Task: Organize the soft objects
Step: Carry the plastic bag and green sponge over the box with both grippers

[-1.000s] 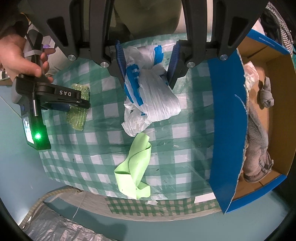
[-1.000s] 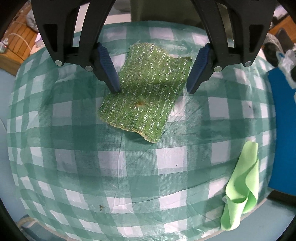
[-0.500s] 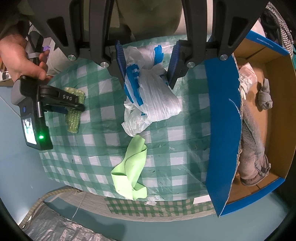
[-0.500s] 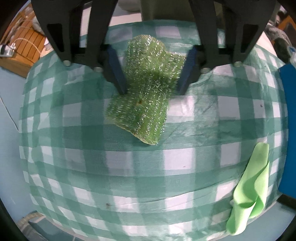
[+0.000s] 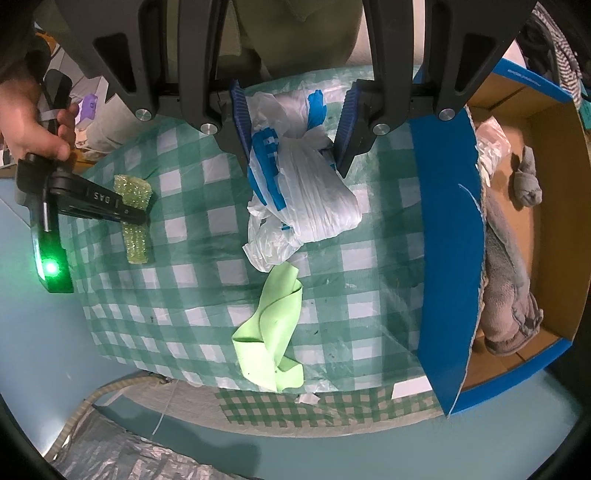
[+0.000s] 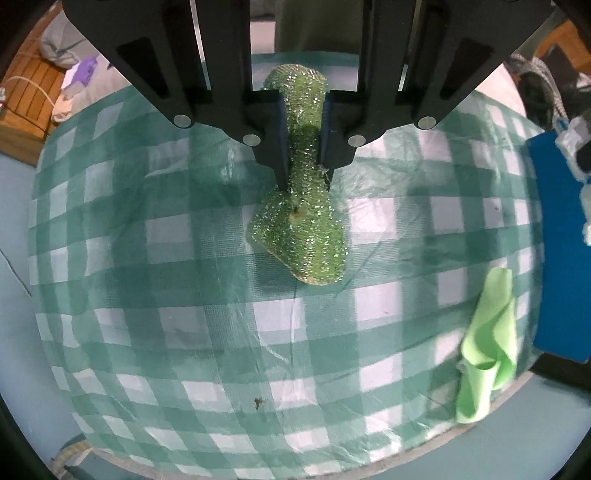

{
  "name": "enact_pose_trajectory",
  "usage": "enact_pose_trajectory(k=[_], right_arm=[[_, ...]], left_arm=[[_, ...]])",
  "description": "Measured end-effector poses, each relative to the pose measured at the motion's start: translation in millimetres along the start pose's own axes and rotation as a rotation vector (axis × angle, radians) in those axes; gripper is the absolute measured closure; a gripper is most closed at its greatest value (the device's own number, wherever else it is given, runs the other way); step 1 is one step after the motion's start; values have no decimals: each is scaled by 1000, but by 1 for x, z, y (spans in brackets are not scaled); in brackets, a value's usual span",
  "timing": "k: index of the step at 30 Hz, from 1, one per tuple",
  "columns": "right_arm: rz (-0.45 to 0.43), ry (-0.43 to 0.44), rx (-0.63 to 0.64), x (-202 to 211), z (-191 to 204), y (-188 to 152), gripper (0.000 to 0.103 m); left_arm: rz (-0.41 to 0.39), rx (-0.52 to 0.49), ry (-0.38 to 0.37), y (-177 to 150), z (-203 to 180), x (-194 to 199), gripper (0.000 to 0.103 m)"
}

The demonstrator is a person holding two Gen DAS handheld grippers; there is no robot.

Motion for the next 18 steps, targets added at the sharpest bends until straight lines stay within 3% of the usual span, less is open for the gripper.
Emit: enact_pose_trajectory(k=[8, 18], right_arm=[[-46, 16, 62, 33, 19, -10, 91], [-97, 39, 155, 72, 51, 14, 91]], left_arm=[[-18, -21, 27, 1, -3, 11, 61], [-46, 0, 46, 0, 8, 29, 61]])
Point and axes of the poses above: each gripper's, at about its wrist camera, not at the fingertips, and x roughly against the way its jaws point, z to its left, y to its top, the point moved 2 cm from there along -x, roughly the way its jaws point, and after that the axes turned 3 degrees about x, right-handed, at the moved point
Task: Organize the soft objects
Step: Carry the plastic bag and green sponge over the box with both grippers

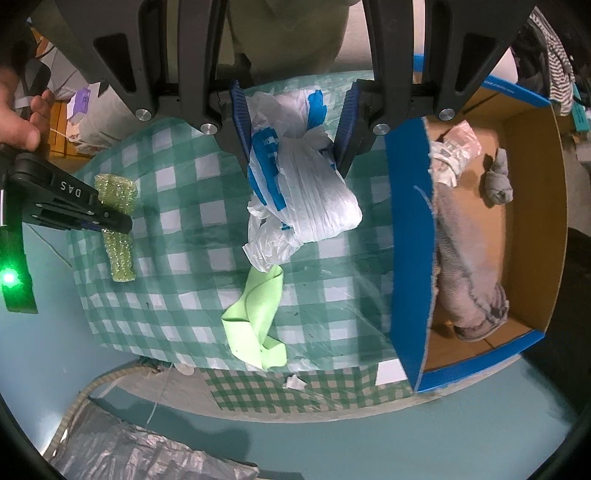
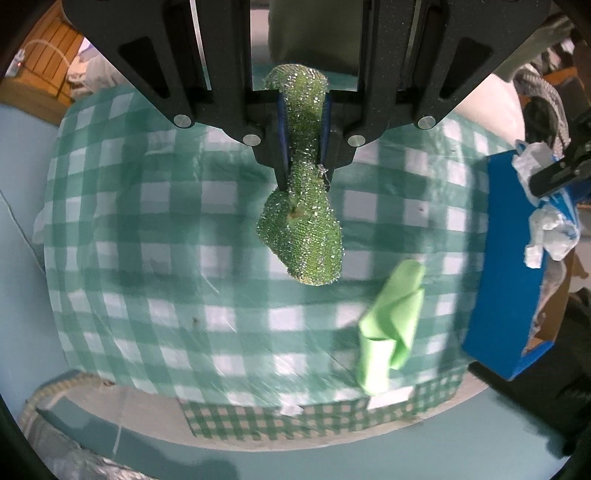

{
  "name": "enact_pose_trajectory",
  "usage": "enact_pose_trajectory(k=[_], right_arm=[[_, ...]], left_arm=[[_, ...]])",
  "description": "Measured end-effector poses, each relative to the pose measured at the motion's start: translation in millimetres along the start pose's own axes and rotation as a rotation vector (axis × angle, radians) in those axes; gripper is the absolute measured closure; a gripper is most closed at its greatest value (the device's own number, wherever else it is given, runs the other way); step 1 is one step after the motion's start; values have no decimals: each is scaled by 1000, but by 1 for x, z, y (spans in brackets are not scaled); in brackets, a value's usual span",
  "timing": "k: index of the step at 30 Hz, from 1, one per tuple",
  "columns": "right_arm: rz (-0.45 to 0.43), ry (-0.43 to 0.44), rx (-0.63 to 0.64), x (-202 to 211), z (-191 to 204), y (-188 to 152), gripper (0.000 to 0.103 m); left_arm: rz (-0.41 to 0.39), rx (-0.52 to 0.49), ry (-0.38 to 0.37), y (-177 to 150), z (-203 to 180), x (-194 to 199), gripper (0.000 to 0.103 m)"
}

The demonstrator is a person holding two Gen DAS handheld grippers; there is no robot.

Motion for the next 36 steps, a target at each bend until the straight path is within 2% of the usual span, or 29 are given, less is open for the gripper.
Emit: enact_pose_trajectory(k=[10, 22, 36], right_arm=[[-23, 28, 87, 19, 40, 20, 91], [-42, 81, 237, 29, 108, 42, 91], [-65, 134, 417, 35, 194, 70, 90]], left_arm=[[-29, 52, 12, -4, 24, 17, 61], [-83, 157, 24, -7, 63, 43, 61], [-136, 322, 62, -12, 133, 64, 61]])
Point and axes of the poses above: each gripper's, at about its wrist camera, not at the fingertips, and x roughly against the way its jaws point, z to its left, y to its top, the point moved 2 cm from there along -x, roughly the way its jaws point, and after that the axes turned 3 degrees about x, right-handed, at the moved point
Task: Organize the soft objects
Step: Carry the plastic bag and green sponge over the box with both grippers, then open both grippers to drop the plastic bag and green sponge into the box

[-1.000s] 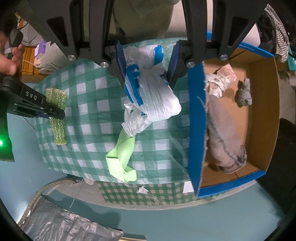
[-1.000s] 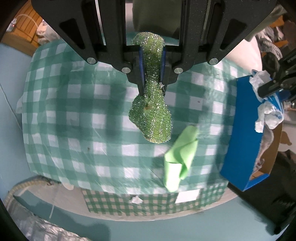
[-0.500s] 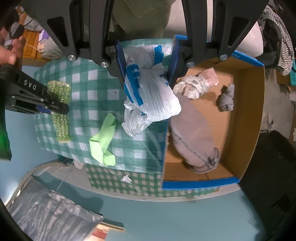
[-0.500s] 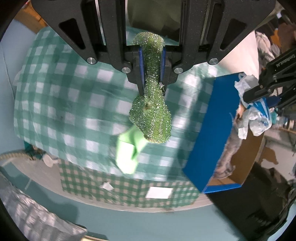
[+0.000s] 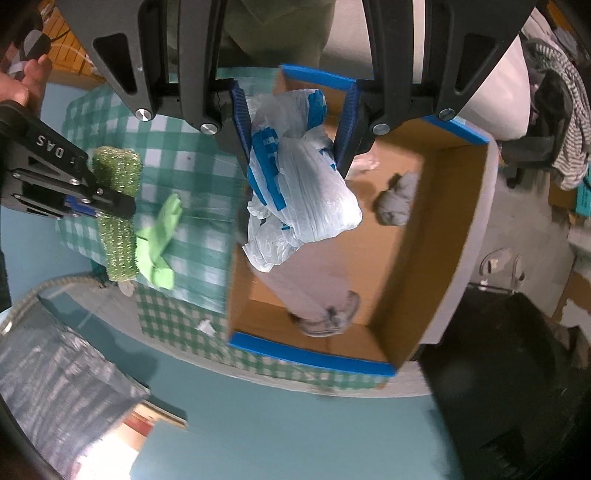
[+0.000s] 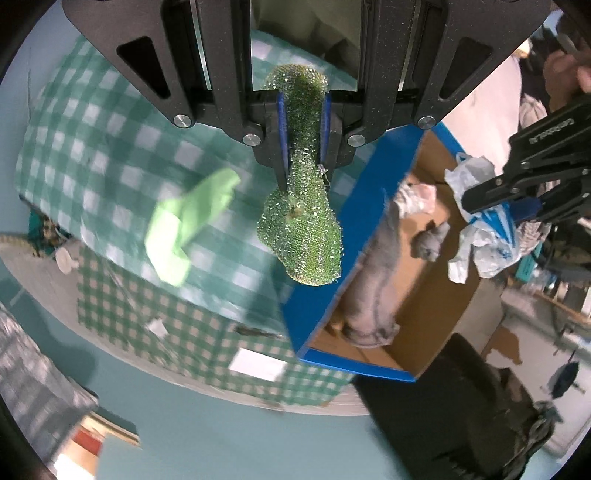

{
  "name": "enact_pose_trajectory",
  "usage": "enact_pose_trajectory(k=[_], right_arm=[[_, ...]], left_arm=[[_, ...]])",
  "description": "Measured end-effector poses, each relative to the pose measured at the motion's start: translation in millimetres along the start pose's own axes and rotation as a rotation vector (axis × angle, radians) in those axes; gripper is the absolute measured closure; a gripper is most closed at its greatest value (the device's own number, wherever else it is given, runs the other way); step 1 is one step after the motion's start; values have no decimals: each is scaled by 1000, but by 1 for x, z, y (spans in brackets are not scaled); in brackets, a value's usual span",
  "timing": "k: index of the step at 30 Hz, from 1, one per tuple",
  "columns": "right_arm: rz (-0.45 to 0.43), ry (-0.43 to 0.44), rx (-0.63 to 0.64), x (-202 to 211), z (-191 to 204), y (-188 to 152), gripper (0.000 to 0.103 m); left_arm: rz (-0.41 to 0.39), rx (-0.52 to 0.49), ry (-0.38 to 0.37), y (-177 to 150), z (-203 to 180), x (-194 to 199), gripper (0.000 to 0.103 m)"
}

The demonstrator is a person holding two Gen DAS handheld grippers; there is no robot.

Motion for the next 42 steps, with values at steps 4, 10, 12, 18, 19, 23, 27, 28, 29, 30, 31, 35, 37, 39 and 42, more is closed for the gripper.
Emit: enact_pose_trajectory(k=[4, 10, 12, 18, 19, 23, 27, 28, 29, 30, 31, 35, 37, 39, 42], right_arm=[[0, 11, 51, -4, 22, 15, 90], [12, 32, 117, -16, 51, 32, 90], [18, 35, 137, -21, 60, 37, 90], [23, 51, 192, -30, 85, 50, 90], [25, 59, 199, -32, 90, 53, 90], [32, 87, 223, -41, 102, 60, 90], [34, 105, 250, -50, 115, 67, 90], [36, 110, 257, -51, 118, 69, 88], [40, 116, 261, -53, 120, 70, 86], [43, 118, 265, -54, 123, 69, 84], [44, 117, 266, -55, 123, 70, 83], [39, 122, 268, -55, 125, 70, 64], [32, 116, 276, -54, 126, 69, 47], [26, 100, 281, -53, 127, 69, 40], [23, 97, 278, -51, 123, 69, 39]], left_arm=[[-1, 36, 23, 3, 20, -3, 61], [4, 82, 59, 7, 45, -10, 61], [5, 95, 68, 7, 52, -12, 61], [21, 124, 91, 8, 72, -22, 61], [25, 129, 95, 8, 74, -22, 61], [38, 148, 107, 9, 81, -27, 56], [55, 157, 122, 10, 86, -31, 51], [58, 159, 126, 9, 88, -32, 48], [59, 161, 127, 9, 89, -32, 44], [61, 165, 127, 9, 90, -32, 41], [64, 169, 127, 9, 92, -33, 40], [56, 187, 126, 8, 97, -30, 40], [55, 199, 121, 7, 99, -28, 39], [54, 215, 115, 6, 100, -27, 39], [55, 229, 108, 2, 100, -26, 39]])
Point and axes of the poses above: each gripper's, at about its wrist camera, not at the fingertips, and x roughly against the way its jaws point, z to its left, y to its top, the point moved 2 cm from there along -x, roughly the way its jaws point, and after that the axes turned 3 degrees about x, right-handed, at the moved point
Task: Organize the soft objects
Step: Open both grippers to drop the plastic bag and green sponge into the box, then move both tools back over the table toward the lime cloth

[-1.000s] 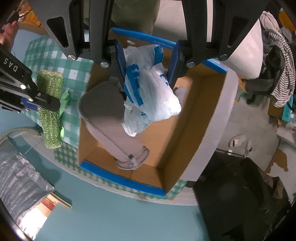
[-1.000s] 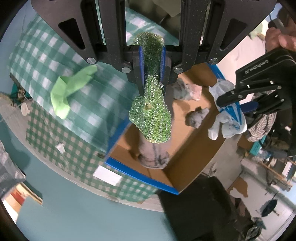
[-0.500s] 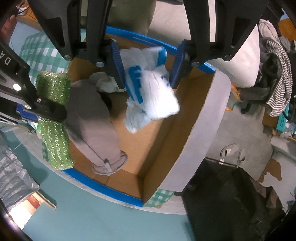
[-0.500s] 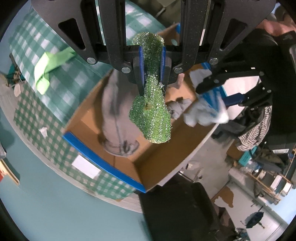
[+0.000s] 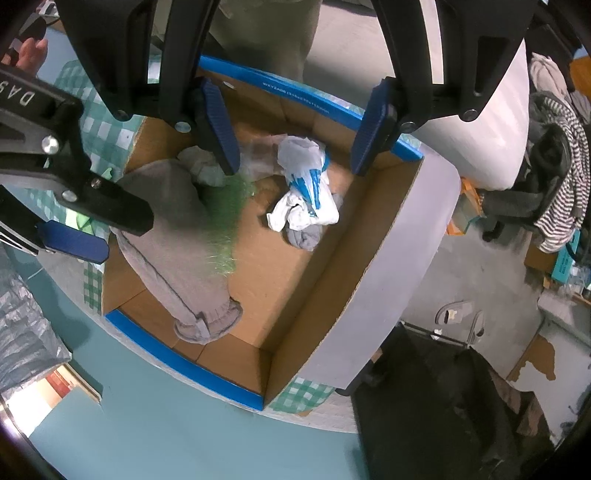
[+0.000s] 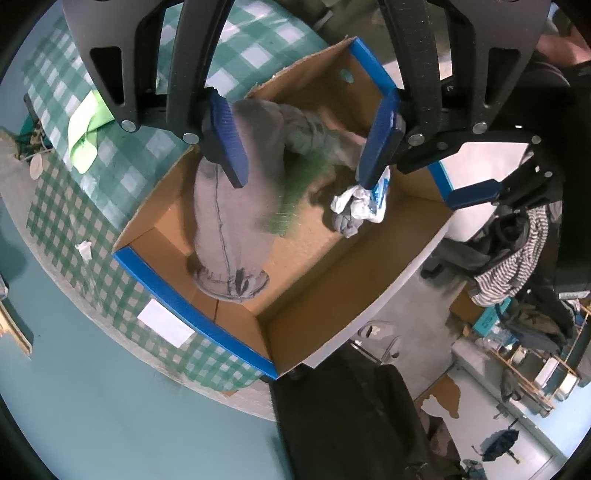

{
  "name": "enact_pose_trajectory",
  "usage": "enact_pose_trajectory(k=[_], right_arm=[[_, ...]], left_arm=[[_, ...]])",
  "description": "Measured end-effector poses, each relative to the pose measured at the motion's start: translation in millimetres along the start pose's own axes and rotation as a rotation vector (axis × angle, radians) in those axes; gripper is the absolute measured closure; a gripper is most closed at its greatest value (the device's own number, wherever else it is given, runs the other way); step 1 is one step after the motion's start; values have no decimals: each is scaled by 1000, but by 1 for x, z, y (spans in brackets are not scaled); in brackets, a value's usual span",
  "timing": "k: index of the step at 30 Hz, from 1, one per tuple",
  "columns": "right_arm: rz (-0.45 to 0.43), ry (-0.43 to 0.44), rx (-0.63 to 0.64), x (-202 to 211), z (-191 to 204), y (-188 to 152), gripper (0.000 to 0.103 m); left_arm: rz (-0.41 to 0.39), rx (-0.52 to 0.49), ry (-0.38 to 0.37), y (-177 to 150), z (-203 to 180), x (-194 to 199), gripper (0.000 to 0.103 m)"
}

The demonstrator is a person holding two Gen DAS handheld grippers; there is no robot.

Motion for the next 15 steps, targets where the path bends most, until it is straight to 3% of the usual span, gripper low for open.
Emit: enact_pose_trajectory(k=[15], right_arm=[[-23, -32, -73, 19, -34, -18, 38]], left_arm=[[-13, -19, -19, -6, -14, 12, 39]])
Point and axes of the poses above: each gripper's, at about its wrist camera, not at the fingertips, and x roughly against the way its jaws point, z to its left, y to its top, the point moved 2 cm from there along -x, roughly the way its jaws point, and after that the axes turned 3 degrees about x, right-handed, at the moved point
